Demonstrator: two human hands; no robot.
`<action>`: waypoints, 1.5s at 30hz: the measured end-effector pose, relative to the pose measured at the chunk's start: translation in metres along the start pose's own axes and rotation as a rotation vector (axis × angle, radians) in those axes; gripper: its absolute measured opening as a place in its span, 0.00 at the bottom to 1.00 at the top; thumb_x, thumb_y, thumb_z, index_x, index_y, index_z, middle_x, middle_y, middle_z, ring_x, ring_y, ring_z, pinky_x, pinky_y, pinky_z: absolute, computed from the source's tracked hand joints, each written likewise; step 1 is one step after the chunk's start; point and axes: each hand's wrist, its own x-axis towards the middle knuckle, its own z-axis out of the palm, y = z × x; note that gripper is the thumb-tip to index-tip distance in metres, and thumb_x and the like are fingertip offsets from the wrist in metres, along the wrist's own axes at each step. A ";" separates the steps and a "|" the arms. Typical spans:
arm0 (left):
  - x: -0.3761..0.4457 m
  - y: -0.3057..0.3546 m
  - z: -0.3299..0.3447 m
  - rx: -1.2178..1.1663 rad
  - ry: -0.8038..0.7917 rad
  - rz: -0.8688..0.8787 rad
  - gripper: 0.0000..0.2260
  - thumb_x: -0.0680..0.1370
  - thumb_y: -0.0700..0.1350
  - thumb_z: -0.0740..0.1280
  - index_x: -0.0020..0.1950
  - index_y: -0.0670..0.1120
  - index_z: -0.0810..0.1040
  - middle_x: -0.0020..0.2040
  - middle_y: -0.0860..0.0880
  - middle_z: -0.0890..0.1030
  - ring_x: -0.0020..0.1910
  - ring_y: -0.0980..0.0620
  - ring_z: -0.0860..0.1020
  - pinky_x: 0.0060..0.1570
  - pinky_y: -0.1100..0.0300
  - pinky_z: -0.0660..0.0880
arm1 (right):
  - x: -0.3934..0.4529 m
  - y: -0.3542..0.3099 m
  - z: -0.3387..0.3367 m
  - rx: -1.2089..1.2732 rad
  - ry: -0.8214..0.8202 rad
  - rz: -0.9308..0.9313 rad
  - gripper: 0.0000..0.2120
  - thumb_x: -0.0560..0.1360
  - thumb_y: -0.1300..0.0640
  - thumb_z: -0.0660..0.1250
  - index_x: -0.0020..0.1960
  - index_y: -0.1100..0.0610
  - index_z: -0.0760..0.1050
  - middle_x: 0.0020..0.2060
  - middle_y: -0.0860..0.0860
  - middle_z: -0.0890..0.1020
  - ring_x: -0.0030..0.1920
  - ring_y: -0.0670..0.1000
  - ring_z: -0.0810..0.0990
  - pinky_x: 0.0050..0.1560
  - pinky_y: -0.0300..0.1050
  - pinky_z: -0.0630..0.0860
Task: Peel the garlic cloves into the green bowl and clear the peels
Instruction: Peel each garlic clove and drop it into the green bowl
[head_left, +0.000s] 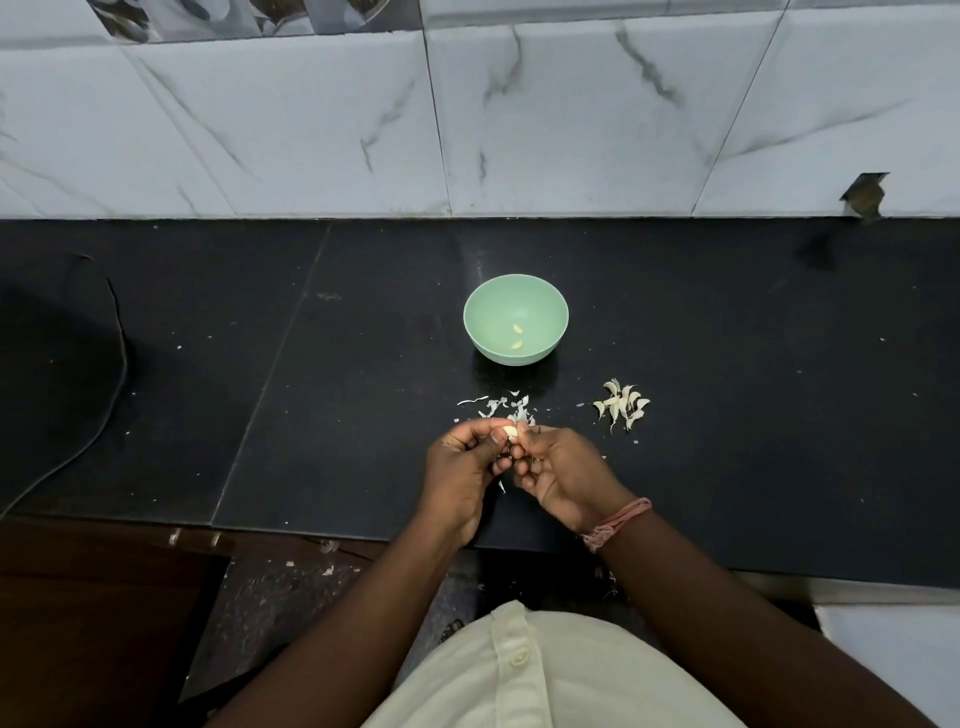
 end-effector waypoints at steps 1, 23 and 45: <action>0.000 -0.001 0.000 0.005 0.000 0.009 0.08 0.79 0.31 0.66 0.46 0.41 0.83 0.42 0.43 0.85 0.36 0.52 0.80 0.38 0.64 0.78 | 0.000 0.000 0.000 -0.012 0.008 0.006 0.12 0.83 0.62 0.59 0.42 0.60 0.75 0.28 0.50 0.73 0.27 0.45 0.69 0.28 0.37 0.63; 0.001 -0.001 -0.006 0.185 -0.067 0.078 0.10 0.78 0.36 0.69 0.59 0.40 0.83 0.55 0.42 0.85 0.52 0.47 0.79 0.49 0.56 0.74 | 0.012 0.006 -0.008 -0.819 0.276 -0.534 0.15 0.83 0.54 0.63 0.38 0.53 0.71 0.30 0.45 0.74 0.30 0.39 0.72 0.33 0.34 0.65; 0.009 0.000 -0.005 0.039 0.010 0.068 0.09 0.75 0.32 0.71 0.54 0.39 0.83 0.51 0.40 0.86 0.47 0.50 0.83 0.48 0.62 0.80 | 0.008 0.000 -0.015 -0.631 0.198 -0.617 0.08 0.78 0.66 0.67 0.51 0.56 0.82 0.36 0.44 0.83 0.35 0.40 0.79 0.40 0.35 0.75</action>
